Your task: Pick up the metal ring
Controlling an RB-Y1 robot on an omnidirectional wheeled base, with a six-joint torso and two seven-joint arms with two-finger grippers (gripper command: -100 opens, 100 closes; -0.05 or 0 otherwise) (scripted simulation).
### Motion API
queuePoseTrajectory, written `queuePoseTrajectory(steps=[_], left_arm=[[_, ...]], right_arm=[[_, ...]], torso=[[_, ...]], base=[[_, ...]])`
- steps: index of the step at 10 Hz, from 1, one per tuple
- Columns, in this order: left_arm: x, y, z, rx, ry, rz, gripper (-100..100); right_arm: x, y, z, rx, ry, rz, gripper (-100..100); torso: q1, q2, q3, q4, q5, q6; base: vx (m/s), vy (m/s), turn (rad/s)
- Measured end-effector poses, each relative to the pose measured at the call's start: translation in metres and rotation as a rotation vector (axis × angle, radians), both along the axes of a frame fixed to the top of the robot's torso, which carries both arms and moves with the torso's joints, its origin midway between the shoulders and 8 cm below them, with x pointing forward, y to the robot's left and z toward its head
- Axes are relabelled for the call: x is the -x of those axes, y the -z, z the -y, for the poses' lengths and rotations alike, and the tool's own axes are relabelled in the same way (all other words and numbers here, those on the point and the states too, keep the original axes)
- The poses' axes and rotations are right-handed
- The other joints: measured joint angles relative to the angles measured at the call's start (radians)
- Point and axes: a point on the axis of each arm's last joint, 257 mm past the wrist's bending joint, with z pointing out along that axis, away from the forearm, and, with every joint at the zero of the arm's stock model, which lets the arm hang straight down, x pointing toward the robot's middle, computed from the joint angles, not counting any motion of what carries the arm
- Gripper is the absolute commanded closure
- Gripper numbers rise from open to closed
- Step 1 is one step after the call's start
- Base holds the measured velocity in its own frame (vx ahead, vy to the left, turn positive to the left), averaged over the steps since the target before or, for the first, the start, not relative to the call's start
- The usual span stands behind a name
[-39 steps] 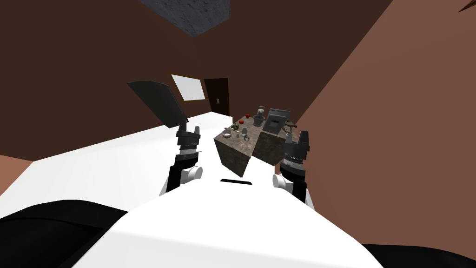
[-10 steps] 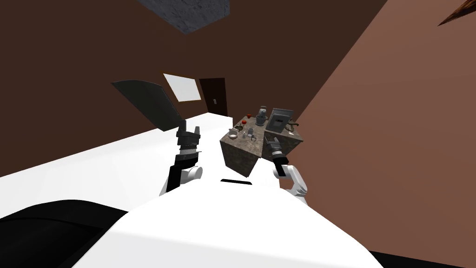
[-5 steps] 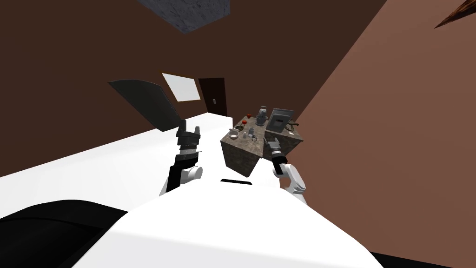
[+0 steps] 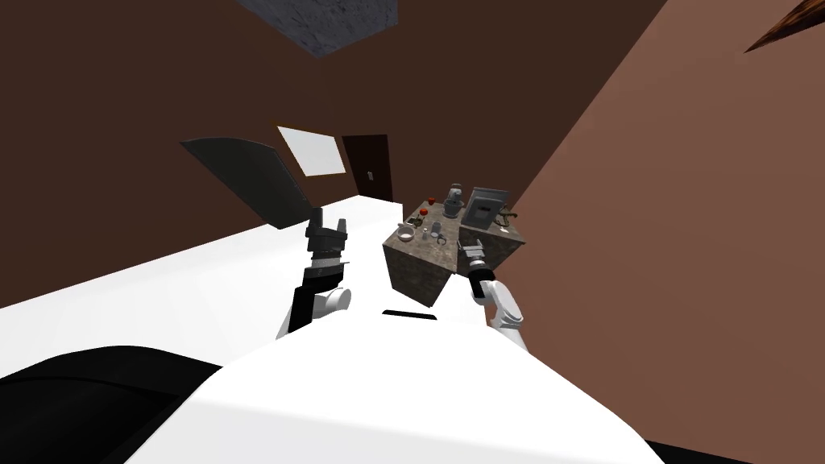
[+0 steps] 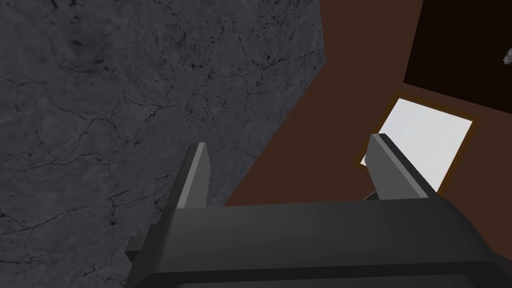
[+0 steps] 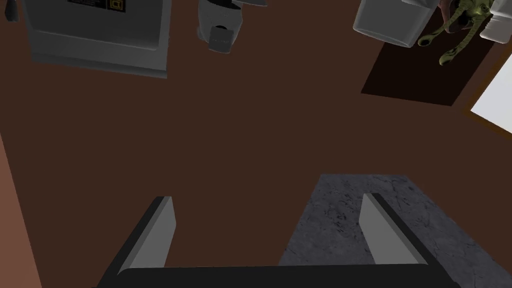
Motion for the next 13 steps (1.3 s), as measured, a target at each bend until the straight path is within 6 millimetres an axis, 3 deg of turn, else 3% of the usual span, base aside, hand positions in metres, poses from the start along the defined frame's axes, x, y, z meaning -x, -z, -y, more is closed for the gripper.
queuePoseTrajectory(steps=[13], left_arm=[[0.0, 0.0, 0.0, 0.0, 0.0, 0.0, 0]], right_arm=[[-0.026, 0.049, 0.025, 0.462, 0.161, -0.119, -100]], torso=[[-0.001, 0.0, 0.0, 0.0, 0.0, 0.0]], base=[[0.01, 0.021, -0.024]])
